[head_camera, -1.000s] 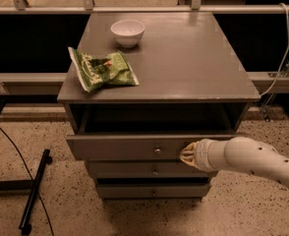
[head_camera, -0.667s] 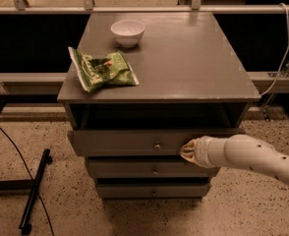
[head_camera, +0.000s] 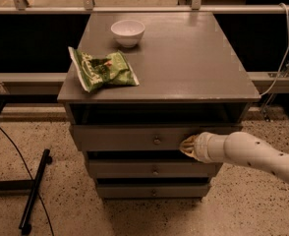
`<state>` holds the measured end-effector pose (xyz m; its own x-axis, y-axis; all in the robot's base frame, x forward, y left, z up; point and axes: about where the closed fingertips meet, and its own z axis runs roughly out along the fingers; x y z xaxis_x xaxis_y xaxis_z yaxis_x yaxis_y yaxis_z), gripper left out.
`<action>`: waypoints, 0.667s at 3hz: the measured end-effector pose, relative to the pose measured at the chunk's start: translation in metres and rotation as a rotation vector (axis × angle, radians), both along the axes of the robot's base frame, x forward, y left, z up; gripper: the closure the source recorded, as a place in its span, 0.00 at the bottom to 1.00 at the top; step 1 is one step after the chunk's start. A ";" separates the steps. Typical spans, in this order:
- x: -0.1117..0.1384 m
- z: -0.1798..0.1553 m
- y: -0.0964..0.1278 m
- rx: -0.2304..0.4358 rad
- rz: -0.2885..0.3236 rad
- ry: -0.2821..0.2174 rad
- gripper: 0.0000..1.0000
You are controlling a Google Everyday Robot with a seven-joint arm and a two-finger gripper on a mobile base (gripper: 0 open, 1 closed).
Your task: Close top drawer
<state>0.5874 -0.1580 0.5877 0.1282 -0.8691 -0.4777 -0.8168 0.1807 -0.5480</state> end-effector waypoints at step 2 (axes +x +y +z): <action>0.007 0.002 0.001 0.013 -0.001 -0.014 1.00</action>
Offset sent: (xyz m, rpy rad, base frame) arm -0.0277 0.0096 0.0338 0.1296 0.0223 0.1022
